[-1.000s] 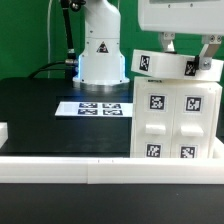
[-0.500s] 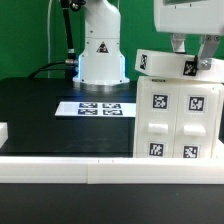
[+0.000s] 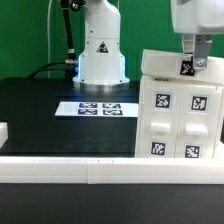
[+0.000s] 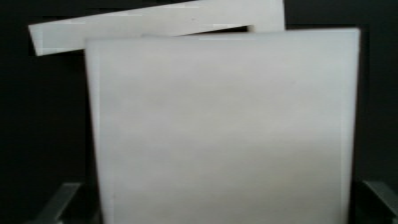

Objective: Assemble cabinet

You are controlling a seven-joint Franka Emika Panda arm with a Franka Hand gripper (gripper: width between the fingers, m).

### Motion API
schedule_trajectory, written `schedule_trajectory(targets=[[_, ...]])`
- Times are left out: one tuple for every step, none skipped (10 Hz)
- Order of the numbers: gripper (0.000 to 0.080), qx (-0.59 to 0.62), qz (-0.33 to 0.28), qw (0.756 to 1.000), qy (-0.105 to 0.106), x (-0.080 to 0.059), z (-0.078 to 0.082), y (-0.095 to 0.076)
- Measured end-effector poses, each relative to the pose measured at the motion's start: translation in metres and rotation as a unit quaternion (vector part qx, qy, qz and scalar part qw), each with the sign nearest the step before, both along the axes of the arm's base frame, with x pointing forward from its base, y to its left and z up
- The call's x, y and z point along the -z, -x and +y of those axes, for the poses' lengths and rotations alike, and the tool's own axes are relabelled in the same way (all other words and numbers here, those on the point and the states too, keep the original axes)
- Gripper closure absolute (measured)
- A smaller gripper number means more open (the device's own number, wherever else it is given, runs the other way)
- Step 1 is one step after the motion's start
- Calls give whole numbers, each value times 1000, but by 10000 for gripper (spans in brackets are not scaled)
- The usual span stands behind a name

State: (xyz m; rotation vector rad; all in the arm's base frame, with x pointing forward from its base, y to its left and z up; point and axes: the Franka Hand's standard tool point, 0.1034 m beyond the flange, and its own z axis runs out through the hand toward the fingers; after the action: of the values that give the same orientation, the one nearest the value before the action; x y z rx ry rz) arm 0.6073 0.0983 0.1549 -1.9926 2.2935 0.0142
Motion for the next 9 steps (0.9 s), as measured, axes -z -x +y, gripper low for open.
schedule_trajectory(targets=[[198, -3, 0, 1000, -3, -1, 1, 0], [198, -6, -3, 1000, -12, -5, 0, -1], [39, -5, -7, 1000, -20, -10, 0, -2], [12, -4, -11, 1000, -28, -16, 1, -2], [12, -2, -16, 999, -35, -23, 2, -2], [2, 1, -22, 999, -41, -30, 2, -3], [2, -4, -25, 999, -44, -33, 3, -4], [2, -15, -24, 999, -42, -31, 3, -3], [2, -16, -24, 999, -42, -30, 4, -3]])
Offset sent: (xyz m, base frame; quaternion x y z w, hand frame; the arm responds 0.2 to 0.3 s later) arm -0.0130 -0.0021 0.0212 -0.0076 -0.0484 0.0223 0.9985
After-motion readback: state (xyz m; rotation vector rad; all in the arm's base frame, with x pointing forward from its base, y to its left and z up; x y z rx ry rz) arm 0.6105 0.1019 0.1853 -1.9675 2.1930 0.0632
